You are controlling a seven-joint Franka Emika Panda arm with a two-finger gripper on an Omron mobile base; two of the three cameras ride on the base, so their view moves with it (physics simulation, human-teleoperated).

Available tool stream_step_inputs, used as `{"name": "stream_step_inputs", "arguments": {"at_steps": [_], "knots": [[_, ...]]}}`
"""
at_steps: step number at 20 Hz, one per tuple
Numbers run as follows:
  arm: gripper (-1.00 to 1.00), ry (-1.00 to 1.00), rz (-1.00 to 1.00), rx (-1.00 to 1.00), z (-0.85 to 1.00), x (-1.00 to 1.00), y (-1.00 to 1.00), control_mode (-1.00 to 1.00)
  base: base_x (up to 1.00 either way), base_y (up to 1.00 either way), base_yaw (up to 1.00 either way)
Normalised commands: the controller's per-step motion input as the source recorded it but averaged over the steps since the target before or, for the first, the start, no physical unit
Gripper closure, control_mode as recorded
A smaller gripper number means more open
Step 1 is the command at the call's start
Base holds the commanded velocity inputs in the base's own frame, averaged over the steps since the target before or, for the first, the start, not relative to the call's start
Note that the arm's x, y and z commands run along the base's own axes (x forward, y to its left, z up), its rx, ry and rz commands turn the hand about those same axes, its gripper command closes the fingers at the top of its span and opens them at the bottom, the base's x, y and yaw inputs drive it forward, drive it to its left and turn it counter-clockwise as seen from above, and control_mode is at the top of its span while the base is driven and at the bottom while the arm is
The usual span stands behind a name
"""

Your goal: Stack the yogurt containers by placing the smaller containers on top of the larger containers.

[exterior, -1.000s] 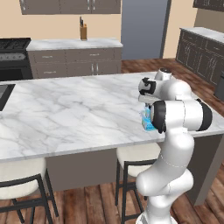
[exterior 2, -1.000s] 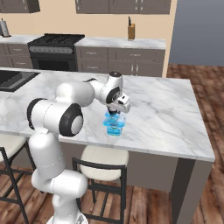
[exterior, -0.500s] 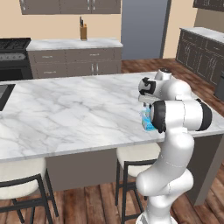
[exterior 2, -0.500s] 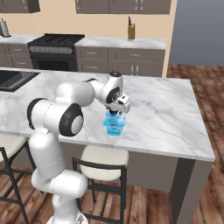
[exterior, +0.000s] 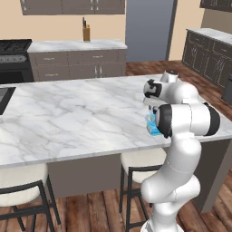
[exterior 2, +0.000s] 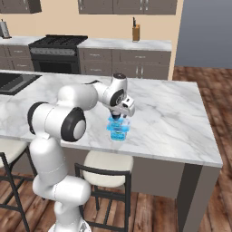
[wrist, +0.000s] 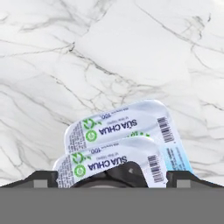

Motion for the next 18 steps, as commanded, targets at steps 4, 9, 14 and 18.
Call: {"name": "stream_step_inputs", "arguments": {"at_steps": [4,9,14,18], "knots": [[-1.00,0.00,0.00,0.00,0.23,0.00,0.00,-1.00,0.00,0.00,0.00],[-1.00,0.00,0.00,0.00,0.25,-0.02,0.00,-1.00,0.00,0.00,0.00],[-1.00,0.00,0.00,0.00,0.25,-0.18,0.00,-1.00,0.00,0.00,0.00],[-1.00,-0.07,0.00,0.00,0.22,-0.37,0.00,-1.00,0.00,0.00,0.00]]}}
